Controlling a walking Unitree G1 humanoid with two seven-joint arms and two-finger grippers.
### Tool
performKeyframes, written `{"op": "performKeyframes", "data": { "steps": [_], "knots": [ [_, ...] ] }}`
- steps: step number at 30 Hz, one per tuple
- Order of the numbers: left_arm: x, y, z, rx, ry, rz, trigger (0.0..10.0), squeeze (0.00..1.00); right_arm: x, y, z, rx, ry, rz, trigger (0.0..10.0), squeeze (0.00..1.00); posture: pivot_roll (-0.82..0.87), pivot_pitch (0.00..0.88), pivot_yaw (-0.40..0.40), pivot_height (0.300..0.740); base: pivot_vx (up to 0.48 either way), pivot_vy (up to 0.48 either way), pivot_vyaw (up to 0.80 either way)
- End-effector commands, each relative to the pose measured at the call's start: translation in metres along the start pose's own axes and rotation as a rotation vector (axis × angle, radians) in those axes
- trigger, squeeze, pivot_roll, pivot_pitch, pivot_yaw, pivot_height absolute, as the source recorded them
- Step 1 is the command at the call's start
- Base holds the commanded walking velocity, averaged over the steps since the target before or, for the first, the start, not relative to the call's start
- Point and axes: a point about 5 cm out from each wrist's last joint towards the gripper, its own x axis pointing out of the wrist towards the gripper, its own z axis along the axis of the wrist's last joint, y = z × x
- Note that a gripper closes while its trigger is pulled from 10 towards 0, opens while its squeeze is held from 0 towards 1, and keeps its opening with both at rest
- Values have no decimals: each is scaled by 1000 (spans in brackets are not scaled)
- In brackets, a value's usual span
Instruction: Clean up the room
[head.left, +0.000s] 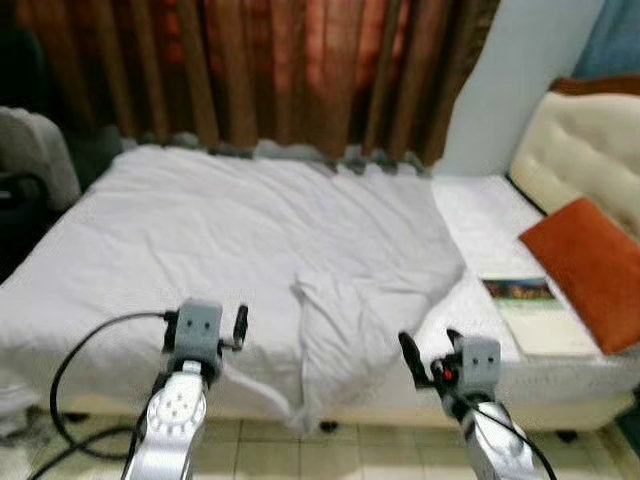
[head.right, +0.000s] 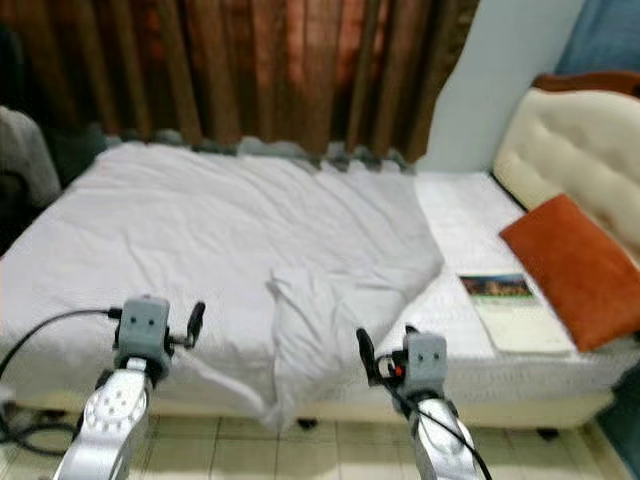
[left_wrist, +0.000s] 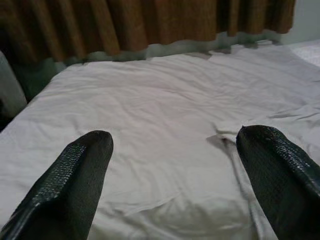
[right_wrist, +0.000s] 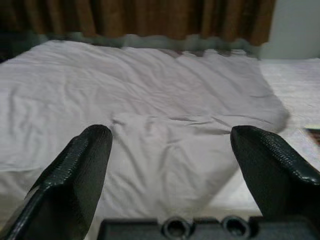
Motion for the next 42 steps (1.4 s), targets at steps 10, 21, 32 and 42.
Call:
{"op": "performKeyframes", "data": {
  "steps": [10, 21, 32, 42],
  "knots": [
    [4, -13, 6, -16, -16, -84, 10000, 0, -6, -8, -1, 1, 3, -35, 10000, 0, 50, 0, -63, 740, 445, 0, 0],
    [6, -14, 7, -15, -18, -94, 10000, 0, -6, -10, -4, 0, 26, -37, 10000, 0, 51, 4, -66, 740, 445, 0, -705],
    [6, -12, 5, -38, -3, -64, 10000, 0, -3, -8, -4, -15, 45, -14, 10000, 0, 53, 11, -73, 740, 446, 0, -218],
    [4, -12, -1, -39, 28, -65, 10000, 0, -7, -1, -10, -16, 82, 43, 10000, 0, 53, 30, -83, 740, 445, 0, 396]
  ]
}}
